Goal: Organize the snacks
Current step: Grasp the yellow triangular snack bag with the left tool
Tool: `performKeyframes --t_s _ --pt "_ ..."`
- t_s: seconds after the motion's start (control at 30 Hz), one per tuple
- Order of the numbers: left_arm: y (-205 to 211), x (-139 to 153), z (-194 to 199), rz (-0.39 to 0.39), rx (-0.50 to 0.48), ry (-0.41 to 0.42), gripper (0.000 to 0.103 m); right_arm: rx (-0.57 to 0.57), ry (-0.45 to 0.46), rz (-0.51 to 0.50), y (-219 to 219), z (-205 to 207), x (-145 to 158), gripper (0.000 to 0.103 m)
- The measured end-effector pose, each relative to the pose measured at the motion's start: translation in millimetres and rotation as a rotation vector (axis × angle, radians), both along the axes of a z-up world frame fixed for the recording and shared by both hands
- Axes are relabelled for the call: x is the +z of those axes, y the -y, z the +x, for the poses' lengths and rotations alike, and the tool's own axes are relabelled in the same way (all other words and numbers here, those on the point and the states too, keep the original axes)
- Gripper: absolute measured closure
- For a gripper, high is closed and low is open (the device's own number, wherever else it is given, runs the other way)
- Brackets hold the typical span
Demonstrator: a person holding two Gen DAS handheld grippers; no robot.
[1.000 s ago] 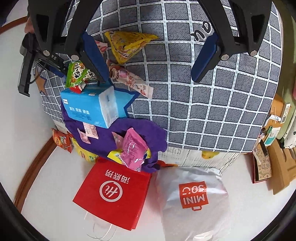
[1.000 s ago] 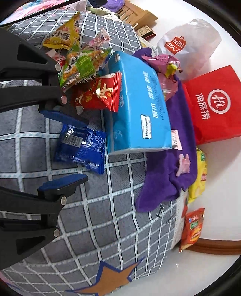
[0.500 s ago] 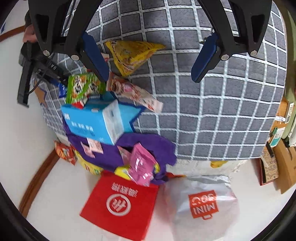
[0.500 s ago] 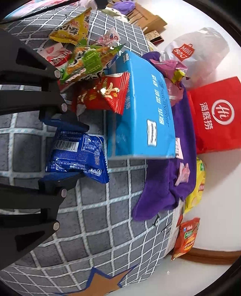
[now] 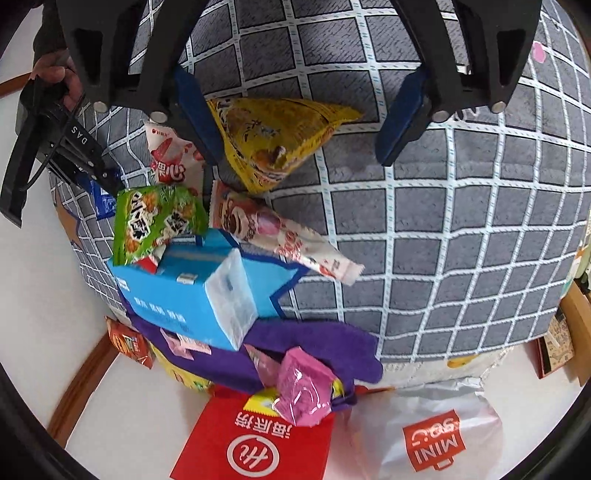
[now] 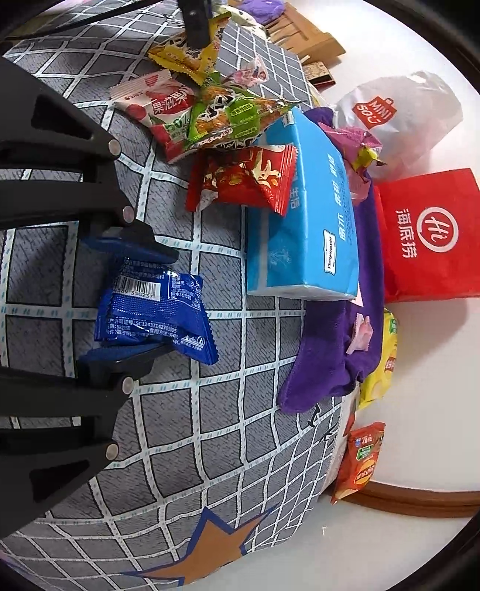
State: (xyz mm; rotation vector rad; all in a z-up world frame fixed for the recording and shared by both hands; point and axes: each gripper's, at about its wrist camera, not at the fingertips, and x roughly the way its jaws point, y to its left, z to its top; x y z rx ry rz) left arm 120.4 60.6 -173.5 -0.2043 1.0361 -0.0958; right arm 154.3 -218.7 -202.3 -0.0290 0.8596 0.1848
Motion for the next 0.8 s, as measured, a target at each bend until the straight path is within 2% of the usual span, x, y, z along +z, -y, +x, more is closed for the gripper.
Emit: performKeyframes --t_s 0.07,0.13,0.23,0.63,0.8 --pt "0.8 -4.5 1.3 -0.012 -0.003 -0.015 0.028 -0.007 0.006 -0.007 -1.3 -0.7 -0.1 0.063" --pt "1.1 -6.5 1.9 -0.034 -0.014 -0.019 0.037 -0.007 -0.004 -0.017 -3.4 -1.3 2.0 0.065" --pt "1.6 -5.1 1.1 -0.042 -0.022 -0.003 0.043 -0.003 -0.011 -0.018 -4.4 -2.8 5.6 0.066" --pt "-13.0 26.8 -7.9 -0.052 -0.004 0.062 0.045 -0.007 0.031 0.011 -2.3 -12.5 40.3 0.066" --pt "-8.3 43.5 -6.1 -0.06 -0.027 0.076 0.045 0.015 0.041 0.008 -6.1 -13.8 54.1 0.066"
